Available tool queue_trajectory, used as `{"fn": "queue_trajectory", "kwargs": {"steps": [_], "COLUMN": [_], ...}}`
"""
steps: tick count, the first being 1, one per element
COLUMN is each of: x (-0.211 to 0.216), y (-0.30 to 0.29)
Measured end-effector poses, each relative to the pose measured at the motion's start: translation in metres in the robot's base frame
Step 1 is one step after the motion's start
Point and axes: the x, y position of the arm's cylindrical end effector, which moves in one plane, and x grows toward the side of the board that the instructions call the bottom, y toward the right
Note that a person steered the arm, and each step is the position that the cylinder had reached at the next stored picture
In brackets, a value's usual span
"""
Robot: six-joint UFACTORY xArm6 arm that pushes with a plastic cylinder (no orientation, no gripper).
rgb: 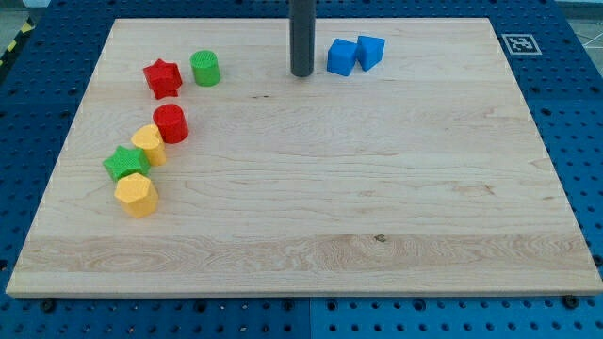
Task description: Push the blue cube to the bottom of blue triangle
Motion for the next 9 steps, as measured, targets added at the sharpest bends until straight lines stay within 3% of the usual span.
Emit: {"fn": "queue_trajectory", "kwargs": {"steps": [2,4,7,9], "x": [-0.041,-0.025,0.019,0.019], "y": [0.023,0.053,0.042,0.071]}}
